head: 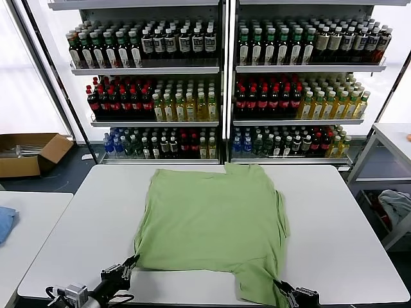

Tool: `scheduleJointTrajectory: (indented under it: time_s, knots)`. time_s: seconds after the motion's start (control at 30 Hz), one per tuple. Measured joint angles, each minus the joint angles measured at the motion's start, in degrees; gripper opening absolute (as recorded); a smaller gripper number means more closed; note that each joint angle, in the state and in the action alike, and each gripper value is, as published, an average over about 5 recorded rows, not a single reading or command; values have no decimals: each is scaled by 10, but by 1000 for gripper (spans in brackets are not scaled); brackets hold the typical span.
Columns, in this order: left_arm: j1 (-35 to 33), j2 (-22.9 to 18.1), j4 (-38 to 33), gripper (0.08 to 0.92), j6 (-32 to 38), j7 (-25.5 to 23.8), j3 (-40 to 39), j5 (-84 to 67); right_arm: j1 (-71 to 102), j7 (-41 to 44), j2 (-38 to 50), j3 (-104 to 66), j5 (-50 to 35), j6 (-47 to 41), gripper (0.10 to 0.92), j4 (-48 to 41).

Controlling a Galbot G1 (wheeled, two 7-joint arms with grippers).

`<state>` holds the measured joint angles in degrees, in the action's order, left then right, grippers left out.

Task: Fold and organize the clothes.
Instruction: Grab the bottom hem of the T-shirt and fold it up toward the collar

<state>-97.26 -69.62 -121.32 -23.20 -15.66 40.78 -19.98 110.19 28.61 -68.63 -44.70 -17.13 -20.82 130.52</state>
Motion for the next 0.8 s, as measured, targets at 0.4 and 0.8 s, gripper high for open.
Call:
scheduleJointTrajectory:
  time_s: [0.4, 0.8]
  knots:
    - [-4, -11, -35, 89, -9, 15, 18, -20, -20, -15, -16, 9, -58, 10, 105, 0]
    - [54, -9, -15, 89, -31, 37, 12, -63, -132, -30, -18, 29, -100, 5, 105, -55]
